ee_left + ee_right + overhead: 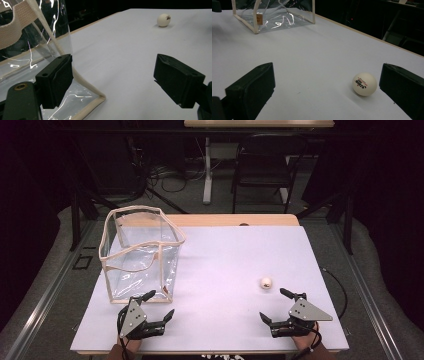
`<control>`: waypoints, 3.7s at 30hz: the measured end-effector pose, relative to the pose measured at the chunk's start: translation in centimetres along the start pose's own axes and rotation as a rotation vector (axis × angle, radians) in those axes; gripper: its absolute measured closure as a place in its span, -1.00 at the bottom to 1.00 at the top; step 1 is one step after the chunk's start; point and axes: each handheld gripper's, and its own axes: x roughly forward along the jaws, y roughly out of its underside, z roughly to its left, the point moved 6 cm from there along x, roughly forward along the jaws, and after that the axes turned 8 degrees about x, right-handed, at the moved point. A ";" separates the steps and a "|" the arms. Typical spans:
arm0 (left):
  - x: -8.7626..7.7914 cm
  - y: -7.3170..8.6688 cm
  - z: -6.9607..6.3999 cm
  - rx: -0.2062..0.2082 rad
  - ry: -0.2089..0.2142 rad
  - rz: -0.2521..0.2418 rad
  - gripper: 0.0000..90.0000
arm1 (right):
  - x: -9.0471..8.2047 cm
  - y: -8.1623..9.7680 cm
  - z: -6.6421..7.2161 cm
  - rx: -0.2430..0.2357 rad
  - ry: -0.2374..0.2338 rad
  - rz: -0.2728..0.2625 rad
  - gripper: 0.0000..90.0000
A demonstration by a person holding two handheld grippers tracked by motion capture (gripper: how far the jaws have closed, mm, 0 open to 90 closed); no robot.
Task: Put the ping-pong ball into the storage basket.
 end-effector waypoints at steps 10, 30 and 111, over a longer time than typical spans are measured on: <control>0.1 0.0 0.0 -0.002 0.001 0.003 -0.65 | 0.3 -0.1 -0.1 -0.002 0.000 0.009 -1.00; 0.3 0.0 0.0 0.001 0.010 0.009 -0.65 | 1.2 -0.4 -0.7 0.018 0.022 0.077 -1.00; 0.5 -0.1 0.0 0.015 0.011 0.010 -0.65 | 7.7 -1.1 -6.0 0.171 0.055 0.315 -1.00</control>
